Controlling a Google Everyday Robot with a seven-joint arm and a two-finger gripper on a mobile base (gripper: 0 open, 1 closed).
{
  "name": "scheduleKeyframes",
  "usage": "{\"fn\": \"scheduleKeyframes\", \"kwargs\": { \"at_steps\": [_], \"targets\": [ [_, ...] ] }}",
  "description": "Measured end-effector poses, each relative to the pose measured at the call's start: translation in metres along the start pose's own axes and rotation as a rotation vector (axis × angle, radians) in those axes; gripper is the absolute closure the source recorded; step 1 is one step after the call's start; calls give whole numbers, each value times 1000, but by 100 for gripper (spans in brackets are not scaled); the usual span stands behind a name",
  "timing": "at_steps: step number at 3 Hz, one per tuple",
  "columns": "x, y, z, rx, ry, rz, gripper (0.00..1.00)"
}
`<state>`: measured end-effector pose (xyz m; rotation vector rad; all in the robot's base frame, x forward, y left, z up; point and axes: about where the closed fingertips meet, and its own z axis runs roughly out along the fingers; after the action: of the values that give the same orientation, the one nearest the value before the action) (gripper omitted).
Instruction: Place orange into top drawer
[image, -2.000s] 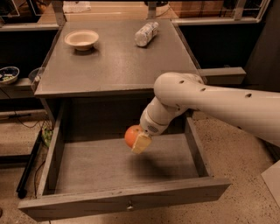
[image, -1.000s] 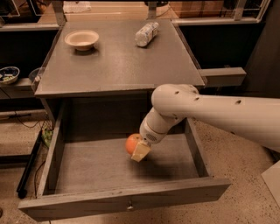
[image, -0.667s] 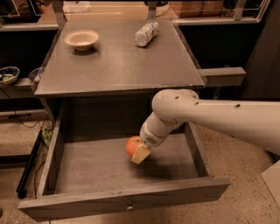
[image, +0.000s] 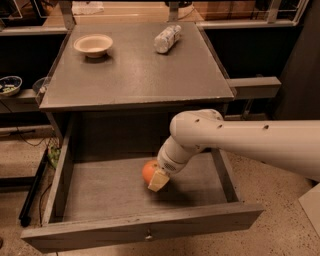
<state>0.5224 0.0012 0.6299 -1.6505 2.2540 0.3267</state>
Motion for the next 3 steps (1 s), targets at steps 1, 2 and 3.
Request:
{"fn": "scheduleKeyframes", "kwargs": {
  "at_steps": [1, 2, 3],
  "targets": [
    [2, 3, 7, 1, 11, 0, 100],
    [4, 6, 15, -1, 38, -9, 100],
    [7, 9, 23, -17, 44, -11, 100]
  ]
}}
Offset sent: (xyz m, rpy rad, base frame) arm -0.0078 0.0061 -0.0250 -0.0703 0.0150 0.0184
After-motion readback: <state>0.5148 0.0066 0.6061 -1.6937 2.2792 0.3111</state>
